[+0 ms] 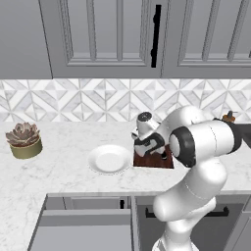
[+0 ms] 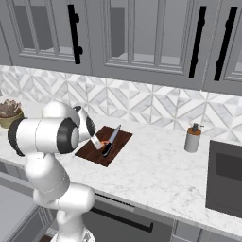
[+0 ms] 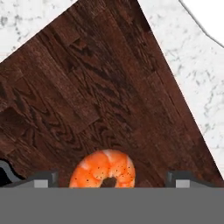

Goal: Pick up the knife from the drawer and place it on the cutting board. Then place the meat from the plate to the cutting board.

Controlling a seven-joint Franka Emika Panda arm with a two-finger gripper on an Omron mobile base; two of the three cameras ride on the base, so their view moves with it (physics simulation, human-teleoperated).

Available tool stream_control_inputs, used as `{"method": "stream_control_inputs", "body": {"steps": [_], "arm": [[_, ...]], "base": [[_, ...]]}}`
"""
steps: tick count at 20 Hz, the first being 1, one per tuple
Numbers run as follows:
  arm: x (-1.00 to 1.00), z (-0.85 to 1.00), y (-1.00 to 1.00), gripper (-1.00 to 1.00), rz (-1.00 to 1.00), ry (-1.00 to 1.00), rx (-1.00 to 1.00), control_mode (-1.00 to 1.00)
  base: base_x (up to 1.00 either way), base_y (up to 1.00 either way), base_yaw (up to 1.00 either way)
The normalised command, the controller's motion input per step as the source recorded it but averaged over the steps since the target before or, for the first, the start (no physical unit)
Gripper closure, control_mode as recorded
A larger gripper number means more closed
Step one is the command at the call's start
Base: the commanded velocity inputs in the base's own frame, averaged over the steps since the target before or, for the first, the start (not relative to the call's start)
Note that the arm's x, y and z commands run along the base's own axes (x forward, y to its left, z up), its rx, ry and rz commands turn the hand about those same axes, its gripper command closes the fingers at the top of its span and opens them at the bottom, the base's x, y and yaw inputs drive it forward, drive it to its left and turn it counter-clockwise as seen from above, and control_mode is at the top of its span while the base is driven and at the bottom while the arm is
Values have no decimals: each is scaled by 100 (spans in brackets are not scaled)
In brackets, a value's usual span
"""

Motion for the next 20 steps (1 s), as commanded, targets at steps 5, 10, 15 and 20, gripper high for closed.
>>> {"method": "stream_control_inputs", "body": {"steps": [5, 10, 15, 20], "arm": [[-34, 58, 26, -100, 0, 0, 0, -100], [-35, 36, 37, -100, 0, 0, -2, -100], [-62, 17, 35, -100, 0, -12, -6, -100], [-75, 49, 30, -100, 0, -28, -6, -100]], "base": [[0, 0, 0], [0, 0, 0], [0, 0, 0], [0, 0, 0]]}}
